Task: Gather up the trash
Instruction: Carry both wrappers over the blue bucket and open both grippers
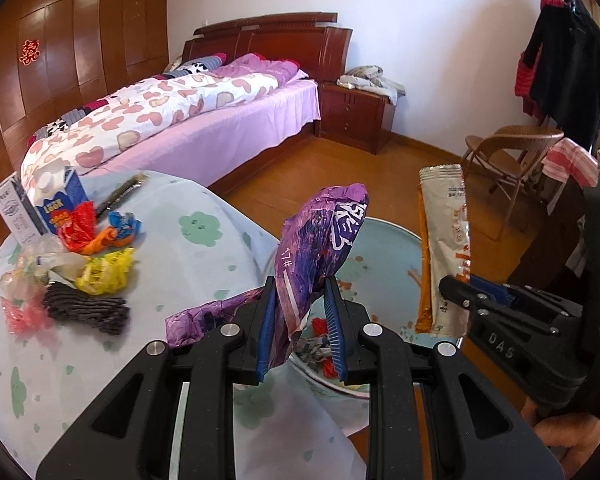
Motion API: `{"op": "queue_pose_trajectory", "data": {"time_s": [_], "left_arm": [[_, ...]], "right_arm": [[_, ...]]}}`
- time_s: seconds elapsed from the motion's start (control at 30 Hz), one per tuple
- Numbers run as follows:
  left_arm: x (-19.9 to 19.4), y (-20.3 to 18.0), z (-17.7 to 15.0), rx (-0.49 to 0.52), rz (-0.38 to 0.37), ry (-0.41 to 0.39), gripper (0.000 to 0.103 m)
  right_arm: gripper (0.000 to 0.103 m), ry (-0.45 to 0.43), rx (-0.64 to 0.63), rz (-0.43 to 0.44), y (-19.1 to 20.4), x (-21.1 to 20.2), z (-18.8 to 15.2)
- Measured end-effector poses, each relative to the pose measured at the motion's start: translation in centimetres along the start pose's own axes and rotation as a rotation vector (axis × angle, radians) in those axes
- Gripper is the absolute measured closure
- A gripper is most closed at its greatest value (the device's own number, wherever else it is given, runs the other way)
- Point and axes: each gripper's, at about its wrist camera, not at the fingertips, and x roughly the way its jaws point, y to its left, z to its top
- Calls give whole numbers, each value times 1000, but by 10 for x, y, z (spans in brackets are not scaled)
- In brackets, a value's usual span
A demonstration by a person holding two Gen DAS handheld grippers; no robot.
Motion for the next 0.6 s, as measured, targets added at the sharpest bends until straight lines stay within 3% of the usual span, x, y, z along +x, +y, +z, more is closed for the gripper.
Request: {"op": "queue_pose_trajectory", "data": {"time_s": [0.6], "left_arm": [[47,-21,-4,18,28,81,77]], "right_arm": [[83,76,32,-11,-15,31,-11]]}}
